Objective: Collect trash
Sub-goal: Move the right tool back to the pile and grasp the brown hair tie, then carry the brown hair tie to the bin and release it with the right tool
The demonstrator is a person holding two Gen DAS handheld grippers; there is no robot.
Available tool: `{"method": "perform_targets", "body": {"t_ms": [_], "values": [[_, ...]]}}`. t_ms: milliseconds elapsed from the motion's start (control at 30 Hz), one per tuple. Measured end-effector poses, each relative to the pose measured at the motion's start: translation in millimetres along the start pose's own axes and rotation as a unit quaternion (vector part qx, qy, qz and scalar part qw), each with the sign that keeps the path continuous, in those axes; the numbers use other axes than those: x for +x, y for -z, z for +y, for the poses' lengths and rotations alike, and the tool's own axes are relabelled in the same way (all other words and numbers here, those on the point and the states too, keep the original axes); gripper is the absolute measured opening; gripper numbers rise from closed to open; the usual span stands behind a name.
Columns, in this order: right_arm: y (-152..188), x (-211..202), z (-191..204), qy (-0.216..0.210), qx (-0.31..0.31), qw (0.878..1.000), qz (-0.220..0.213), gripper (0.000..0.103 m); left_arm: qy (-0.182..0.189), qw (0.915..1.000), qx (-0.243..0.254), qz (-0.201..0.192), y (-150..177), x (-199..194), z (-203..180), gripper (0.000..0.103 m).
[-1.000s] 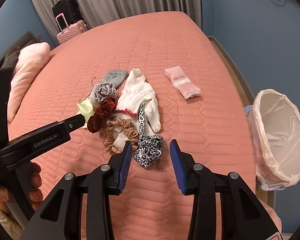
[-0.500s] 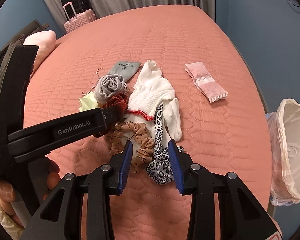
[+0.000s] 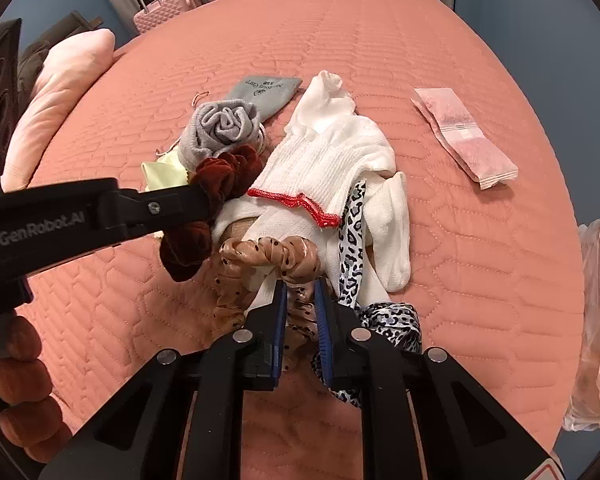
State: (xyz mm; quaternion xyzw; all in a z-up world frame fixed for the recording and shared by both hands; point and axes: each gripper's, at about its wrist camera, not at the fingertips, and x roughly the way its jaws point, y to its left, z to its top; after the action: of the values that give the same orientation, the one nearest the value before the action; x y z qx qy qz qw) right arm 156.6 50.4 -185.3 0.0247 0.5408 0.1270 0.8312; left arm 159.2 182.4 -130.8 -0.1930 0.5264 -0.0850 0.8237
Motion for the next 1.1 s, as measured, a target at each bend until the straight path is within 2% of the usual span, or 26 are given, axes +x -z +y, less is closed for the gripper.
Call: {"method": "perform_targets", "body": {"t_ms": [67, 367, 600, 833, 1100], "values": [[-2.6, -1.8, -0.1, -0.004, 0.002, 1.0, -0.003, 0.004, -0.002, 1.0, 0.004, -0.004, 0.1, -4.5, -0.8, 0.014], [-10.8, -61.6, -0.9, -0.023, 0.006, 0.997, -0.067, 0.002, 0.003, 0.9989, 0.022, -0.041, -1.9, -40.0, -21.5, 0.008], [-21.9, -135.7, -12.9, -0.022, 0.014, 0.989, -0.142, 0.002, 0.026, 0.9946, 0.056, -0.084, -7.8, -82.6, -61.4, 0.008], [-26.6, -225.0, -47.0, -0.002, 0.031, 0.975, -0.221, 0.002, 0.06, 0.9838, 0.109, -0.129, -11.3, -126.1, -120.6, 0.008], [-19.0, -308.3, -103.2, 0.043, 0.06, 0.955, -0.288, 0.002, 0.11, 0.9659, 0.175, -0.156, -4.3, -153.2, -205.0, 0.008]]}}
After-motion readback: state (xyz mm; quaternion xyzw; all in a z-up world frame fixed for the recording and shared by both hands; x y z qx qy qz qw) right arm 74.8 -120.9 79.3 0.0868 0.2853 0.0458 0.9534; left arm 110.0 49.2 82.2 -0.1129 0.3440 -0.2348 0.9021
